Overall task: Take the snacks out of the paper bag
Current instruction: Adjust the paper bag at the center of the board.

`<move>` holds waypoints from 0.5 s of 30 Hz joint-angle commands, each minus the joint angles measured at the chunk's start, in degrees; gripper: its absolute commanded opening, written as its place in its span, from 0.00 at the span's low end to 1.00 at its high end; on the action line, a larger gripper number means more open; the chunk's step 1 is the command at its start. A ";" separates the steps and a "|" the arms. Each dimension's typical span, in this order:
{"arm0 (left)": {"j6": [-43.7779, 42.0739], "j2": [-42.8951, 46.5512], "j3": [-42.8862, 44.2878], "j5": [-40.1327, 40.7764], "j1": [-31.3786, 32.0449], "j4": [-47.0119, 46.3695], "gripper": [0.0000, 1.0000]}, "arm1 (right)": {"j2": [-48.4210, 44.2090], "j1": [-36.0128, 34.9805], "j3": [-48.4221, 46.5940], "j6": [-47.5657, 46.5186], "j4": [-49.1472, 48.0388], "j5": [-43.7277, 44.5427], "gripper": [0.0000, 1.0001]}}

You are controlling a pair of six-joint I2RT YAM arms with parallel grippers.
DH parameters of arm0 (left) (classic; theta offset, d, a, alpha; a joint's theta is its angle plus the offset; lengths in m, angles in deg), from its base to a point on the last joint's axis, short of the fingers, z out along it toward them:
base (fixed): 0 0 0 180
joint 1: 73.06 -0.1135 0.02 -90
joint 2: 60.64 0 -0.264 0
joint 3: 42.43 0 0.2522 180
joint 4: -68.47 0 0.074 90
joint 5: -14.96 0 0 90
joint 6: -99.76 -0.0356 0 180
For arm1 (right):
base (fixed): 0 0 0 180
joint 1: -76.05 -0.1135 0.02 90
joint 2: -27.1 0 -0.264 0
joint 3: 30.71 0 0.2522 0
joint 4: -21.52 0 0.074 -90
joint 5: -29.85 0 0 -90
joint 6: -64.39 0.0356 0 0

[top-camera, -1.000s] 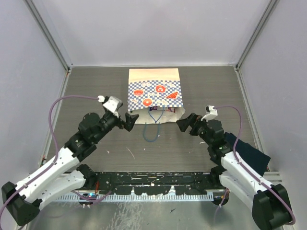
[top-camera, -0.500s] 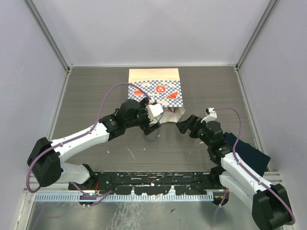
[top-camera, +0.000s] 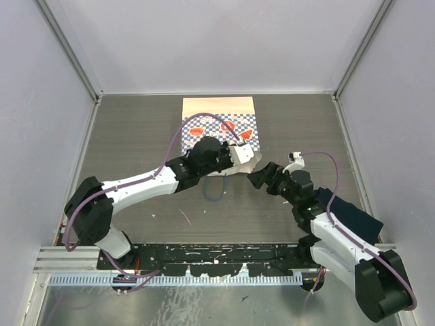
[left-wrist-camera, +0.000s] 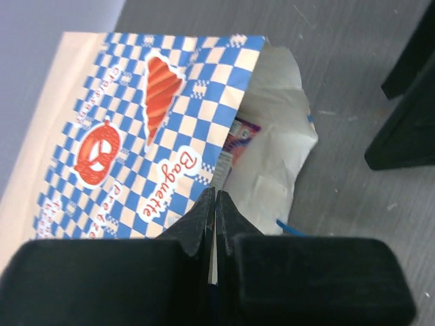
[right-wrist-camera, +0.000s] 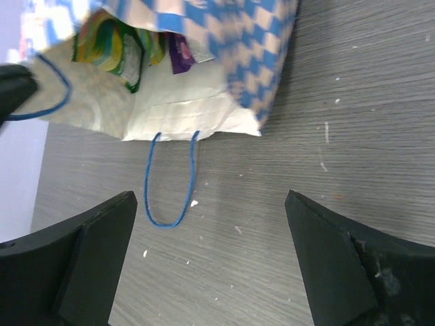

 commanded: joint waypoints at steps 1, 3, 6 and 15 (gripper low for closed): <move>1.80 -0.92 7.20 3.56 0.86 -1.37 0.00 | 4.40 0.30 -2.88 0.26 -5.06 5.87 0.95; 3.72 -1.87 9.93 3.99 0.89 -0.31 0.00 | 7.54 0.26 -6.01 -0.43 -3.63 7.52 0.93; 6.35 -4.70 15.88 6.92 0.95 3.85 0.00 | 12.47 0.33 -11.17 -2.41 -0.85 10.85 0.92; 10.09 -11.41 29.73 12.30 1.38 14.23 0.10 | 25.12 10.75 -24.20 -5.22 3.62 7.71 0.92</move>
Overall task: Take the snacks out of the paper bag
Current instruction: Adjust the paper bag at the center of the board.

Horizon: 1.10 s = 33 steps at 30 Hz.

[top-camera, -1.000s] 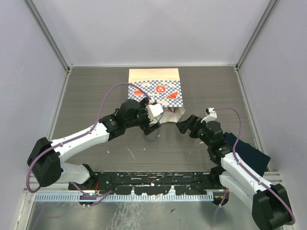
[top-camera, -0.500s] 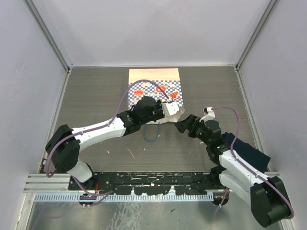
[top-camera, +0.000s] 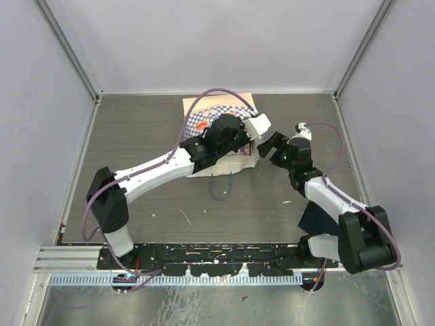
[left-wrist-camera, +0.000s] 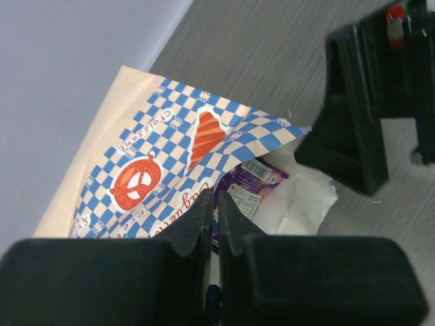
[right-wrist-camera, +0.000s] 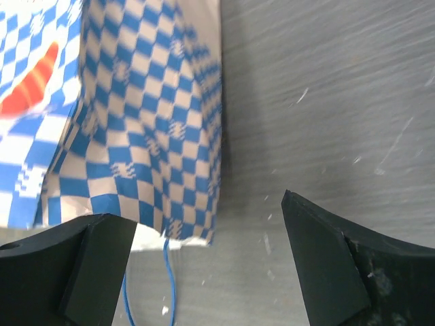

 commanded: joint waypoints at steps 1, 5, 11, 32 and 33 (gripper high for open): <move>2.76 -1.00 5.57 2.85 0.24 4.58 0.26 | 4.80 6.42 -7.41 -2.23 2.03 -2.48 0.91; 3.36 0.51 6.91 -0.05 0.27 9.38 0.99 | 6.50 8.63 -11.56 -4.20 5.25 -2.82 0.93; -2.04 8.62 0.53 -14.29 0.27 14.38 0.98 | 8.92 9.89 -15.84 -6.28 8.08 -3.23 0.96; -14.70 3.96 4.27 -20.43 -0.09 16.80 0.98 | 11.51 12.74 -24.00 -8.70 14.88 -15.38 1.00; -14.98 3.17 4.53 -19.62 -0.02 15.67 0.98 | 10.27 12.74 -23.08 -8.08 14.90 -14.60 1.00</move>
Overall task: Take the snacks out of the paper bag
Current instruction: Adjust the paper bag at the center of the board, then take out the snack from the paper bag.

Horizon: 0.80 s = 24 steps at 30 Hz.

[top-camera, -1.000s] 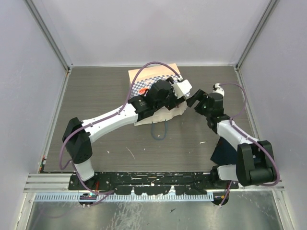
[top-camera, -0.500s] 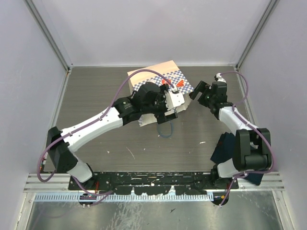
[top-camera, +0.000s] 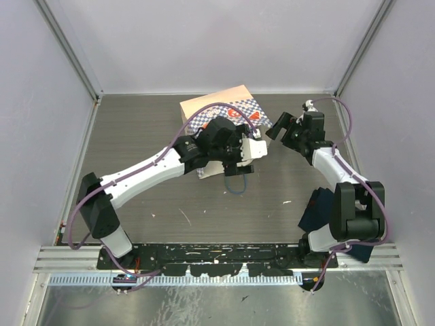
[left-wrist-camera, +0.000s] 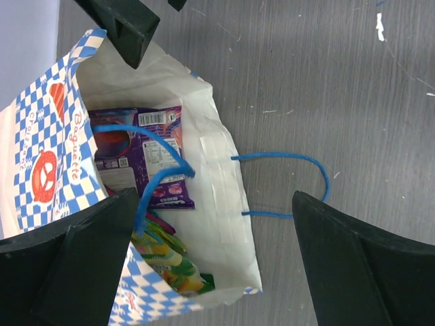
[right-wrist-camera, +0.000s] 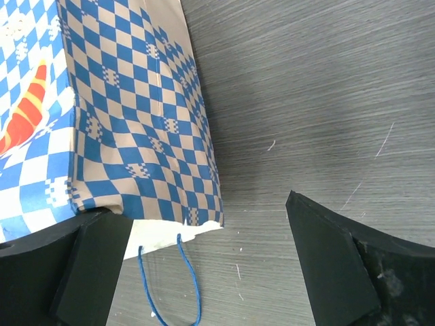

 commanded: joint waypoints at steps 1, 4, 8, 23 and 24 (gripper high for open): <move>-2.43 -2.69 3.55 1.09 0.24 -6.39 0.98 | -6.73 0.00 1.07 1.67 -1.66 -0.28 1.00; -2.69 -4.47 5.35 1.09 0.21 -8.19 0.90 | -10.84 -0.01 5.64 4.38 -2.15 -0.34 1.00; -1.25 -5.92 7.93 -0.30 0.24 -9.30 0.36 | -18.50 -0.34 15.39 14.36 -7.26 -1.84 1.00; 7.69 -9.65 14.25 6.40 0.32 -7.35 0.00 | -22.68 -21.84 37.65 51.26 -43.49 25.75 0.87; 7.10 -8.61 12.63 6.30 0.39 -8.13 0.00 | -20.80 -22.28 37.76 52.50 -45.66 27.30 0.87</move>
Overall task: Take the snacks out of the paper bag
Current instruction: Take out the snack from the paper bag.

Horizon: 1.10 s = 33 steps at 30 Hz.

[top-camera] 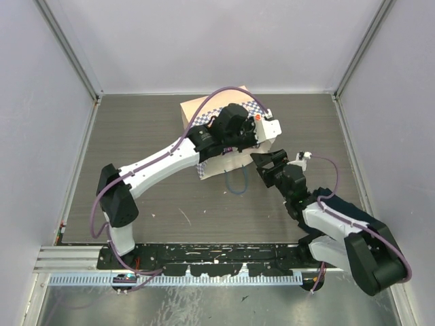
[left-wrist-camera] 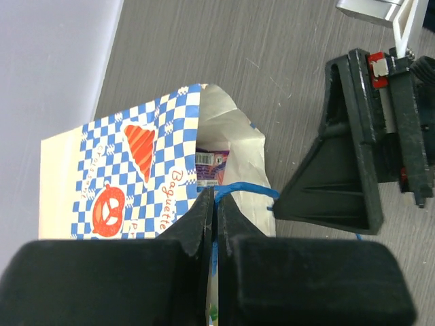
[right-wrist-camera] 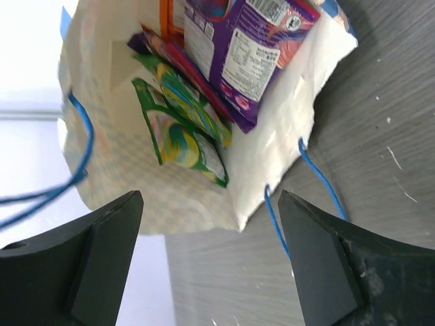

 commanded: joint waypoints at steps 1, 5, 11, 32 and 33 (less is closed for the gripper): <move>2.40 3.69 -3.11 2.89 0.43 -4.67 0.00 | 6.83 -1.84 -1.22 11.01 -17.19 10.85 0.86; 0.45 3.85 -0.14 -1.63 0.36 3.26 0.00 | 17.38 -2.81 -4.06 15.18 -22.88 10.91 0.83; -1.46 1.09 3.68 -0.44 0.40 5.32 0.00 | 33.87 -3.61 -8.89 17.63 -35.78 7.26 0.79; -3.30 4.97 0.66 1.22 -3.06 5.75 0.00 | 50.79 -10.55 -29.95 24.69 -8.13 18.10 0.73; -3.19 4.69 1.12 1.56 -3.18 6.20 0.00 | 50.59 -10.77 -30.60 24.72 -6.62 18.94 0.73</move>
